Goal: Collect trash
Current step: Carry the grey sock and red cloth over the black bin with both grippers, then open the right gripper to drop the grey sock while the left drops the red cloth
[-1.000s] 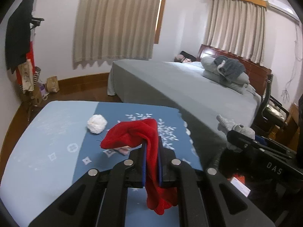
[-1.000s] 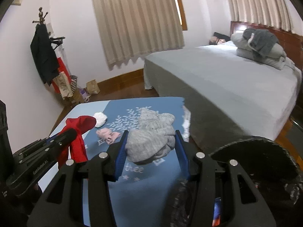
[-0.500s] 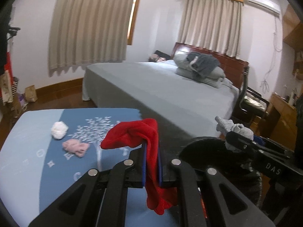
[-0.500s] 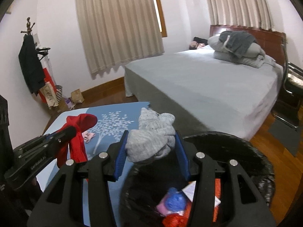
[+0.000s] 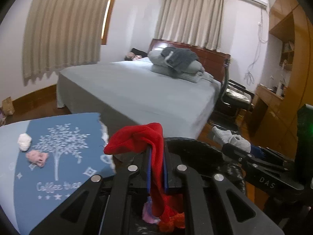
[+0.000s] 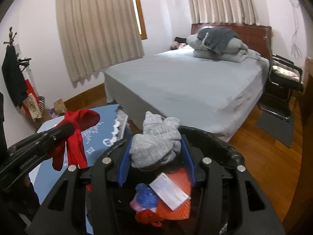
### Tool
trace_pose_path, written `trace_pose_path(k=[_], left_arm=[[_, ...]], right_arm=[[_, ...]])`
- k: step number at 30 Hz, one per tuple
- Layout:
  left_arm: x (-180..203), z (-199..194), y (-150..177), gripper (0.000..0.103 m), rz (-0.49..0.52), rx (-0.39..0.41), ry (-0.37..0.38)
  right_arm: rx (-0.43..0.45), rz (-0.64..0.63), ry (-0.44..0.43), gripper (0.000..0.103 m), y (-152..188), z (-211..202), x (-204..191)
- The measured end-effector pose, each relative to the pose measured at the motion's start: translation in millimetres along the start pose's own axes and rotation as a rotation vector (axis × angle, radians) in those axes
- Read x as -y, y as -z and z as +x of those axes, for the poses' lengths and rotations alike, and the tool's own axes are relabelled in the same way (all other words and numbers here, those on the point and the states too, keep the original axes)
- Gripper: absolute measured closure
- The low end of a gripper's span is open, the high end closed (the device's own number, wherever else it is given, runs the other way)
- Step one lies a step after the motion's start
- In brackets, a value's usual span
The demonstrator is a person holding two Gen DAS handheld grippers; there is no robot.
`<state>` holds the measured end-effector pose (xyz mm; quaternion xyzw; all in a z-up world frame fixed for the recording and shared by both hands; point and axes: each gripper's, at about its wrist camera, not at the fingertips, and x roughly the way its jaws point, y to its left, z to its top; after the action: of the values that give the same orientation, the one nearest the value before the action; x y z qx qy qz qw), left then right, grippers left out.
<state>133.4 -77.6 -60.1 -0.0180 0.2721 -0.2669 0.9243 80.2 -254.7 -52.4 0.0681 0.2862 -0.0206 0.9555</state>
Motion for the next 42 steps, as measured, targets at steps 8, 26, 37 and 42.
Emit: trace_pose_path(k=[8,26,37,42], left_arm=[[24,26,9,0.094,0.014,-0.046,0.063],[11,33,18,0.033,-0.007,-0.103,0.066],[-47,2,17,0.01,-0.049,-0.037,-0.117],[-82,-13,23,0.01,-0.067,-0.024,-0.204]], right_arm=[[-0.014,0.013,0.04,0.057,11,-1,26],[-0.013,0.039,0.089,0.014,22,3,38],[-0.031,0.032,0.064,0.007,21,12,20],[-0.049,0.01,0.032,0.007,21,22,0]])
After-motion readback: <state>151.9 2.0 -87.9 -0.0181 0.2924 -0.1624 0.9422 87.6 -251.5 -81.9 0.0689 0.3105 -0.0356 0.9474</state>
